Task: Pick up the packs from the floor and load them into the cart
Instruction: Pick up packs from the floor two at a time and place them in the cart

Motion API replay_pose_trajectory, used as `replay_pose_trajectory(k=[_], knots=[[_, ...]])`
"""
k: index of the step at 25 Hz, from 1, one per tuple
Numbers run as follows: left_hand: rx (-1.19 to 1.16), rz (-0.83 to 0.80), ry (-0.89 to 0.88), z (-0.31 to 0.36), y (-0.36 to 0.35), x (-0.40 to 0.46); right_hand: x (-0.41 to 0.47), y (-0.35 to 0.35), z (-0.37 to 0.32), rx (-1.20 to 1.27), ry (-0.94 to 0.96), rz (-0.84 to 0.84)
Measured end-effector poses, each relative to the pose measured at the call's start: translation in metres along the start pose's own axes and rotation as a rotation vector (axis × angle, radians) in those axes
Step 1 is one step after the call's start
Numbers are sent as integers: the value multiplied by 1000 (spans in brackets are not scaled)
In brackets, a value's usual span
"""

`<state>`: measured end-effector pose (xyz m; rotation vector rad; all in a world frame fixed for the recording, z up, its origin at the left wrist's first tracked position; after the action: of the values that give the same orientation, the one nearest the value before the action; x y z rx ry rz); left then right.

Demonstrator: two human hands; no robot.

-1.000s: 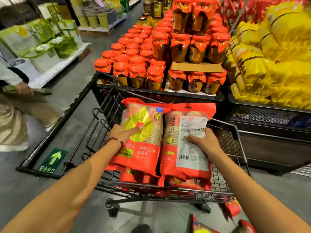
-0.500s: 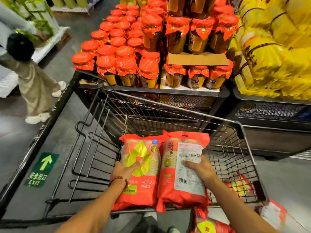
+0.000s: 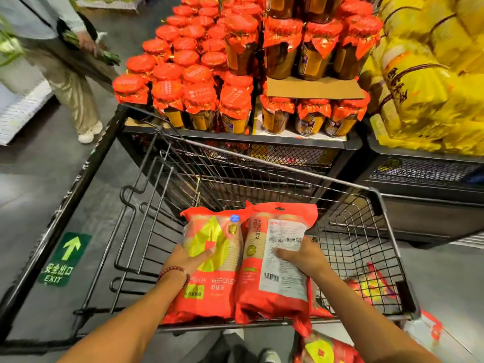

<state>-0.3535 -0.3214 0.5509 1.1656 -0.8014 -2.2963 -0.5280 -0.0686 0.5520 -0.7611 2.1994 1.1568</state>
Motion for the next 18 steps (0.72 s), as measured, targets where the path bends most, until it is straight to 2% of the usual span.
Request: replay_pose_trajectory(k=[2,5,7,9,15,18], knots=[[312,70,-197,38,24,-8,-14,17,-19,-364,-21,148],[701,295,-545,112,65,-11,-42,56,-80,-697,251,509],[816,378,-693,164,87,-17,-59,82,-119,-734,415,696],[890,457,-812,207,108,-29,-72,100,-144,-742,490,833],[914,583,-1025,261,127,-68,-109,138,-153,-724,449,981],[911,597,-1062,267,116,-89,-134,149,-135,-711,445,1027]])
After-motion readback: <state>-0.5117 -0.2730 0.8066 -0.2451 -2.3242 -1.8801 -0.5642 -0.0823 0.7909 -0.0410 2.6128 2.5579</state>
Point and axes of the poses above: each hand's wrist, its own x-axis towards the middle knuckle, its own y-axis out of the back of the hand, z = x × y, the point moved 5 cm from there along x, towards the middle knuckle, and after that the axes turned 7 degrees about -y, right-handed, at the moved point
